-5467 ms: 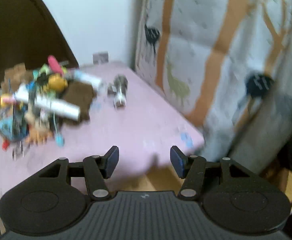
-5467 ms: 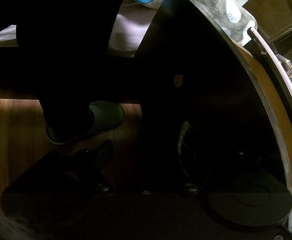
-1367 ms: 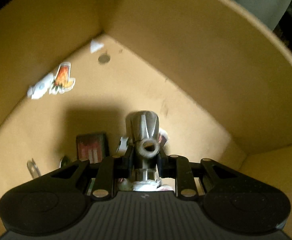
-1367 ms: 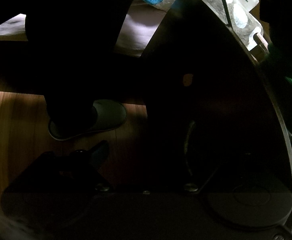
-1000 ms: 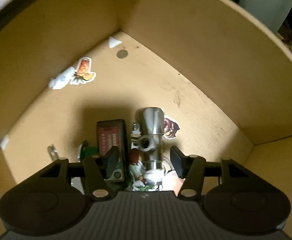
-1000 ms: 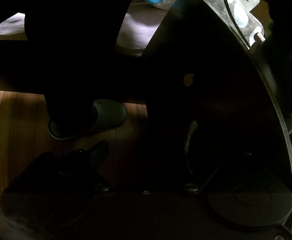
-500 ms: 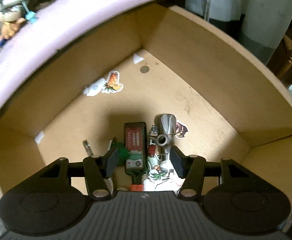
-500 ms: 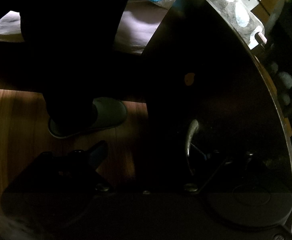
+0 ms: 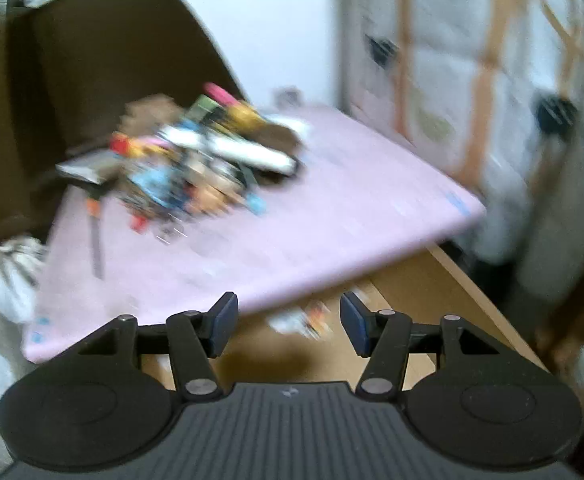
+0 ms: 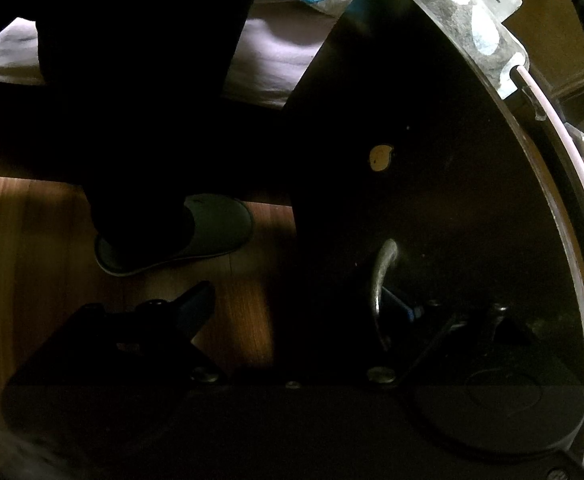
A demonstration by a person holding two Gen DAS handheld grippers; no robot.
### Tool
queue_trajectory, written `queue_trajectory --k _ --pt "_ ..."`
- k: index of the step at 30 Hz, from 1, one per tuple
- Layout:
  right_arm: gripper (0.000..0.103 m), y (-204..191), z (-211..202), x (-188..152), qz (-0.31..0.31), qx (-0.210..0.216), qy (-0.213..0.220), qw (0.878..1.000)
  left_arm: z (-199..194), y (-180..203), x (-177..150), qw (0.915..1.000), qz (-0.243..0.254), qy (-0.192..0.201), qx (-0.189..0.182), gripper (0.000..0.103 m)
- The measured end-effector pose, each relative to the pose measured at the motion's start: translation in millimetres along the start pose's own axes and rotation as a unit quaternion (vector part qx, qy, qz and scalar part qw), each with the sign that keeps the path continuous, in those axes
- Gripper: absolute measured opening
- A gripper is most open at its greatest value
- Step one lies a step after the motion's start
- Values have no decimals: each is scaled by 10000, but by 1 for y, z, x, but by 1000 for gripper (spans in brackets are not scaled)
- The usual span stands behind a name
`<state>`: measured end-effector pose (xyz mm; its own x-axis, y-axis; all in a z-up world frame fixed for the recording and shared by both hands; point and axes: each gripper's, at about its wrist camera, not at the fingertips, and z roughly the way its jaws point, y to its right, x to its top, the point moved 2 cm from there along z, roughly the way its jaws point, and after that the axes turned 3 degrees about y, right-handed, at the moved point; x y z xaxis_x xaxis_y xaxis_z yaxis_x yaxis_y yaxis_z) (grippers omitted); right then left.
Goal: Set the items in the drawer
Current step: 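Grasp the silver wire puzzle on the pink top with the left tool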
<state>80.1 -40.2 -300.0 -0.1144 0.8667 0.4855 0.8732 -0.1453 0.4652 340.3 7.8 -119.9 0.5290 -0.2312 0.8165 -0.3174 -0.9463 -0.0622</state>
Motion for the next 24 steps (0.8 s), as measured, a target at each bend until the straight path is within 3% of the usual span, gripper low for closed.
queue_trajectory --k 5,14,22,24 --pt "92 -1 1 0 -24 0 16 10000 18 -24 19 9989 -238 259 307 55" --pt "93 -2 2 1 -66 0 46 10000 73 -67 28 9969 -338 184 679 52" --pt "96 -5 3 2 -97 -13 62 9999 102 -75 30 9985 -229 40 488 52" --pt "96 -5 3 2 -104 -16 65 9999 106 -77 29 9988 -277 24 391 41"
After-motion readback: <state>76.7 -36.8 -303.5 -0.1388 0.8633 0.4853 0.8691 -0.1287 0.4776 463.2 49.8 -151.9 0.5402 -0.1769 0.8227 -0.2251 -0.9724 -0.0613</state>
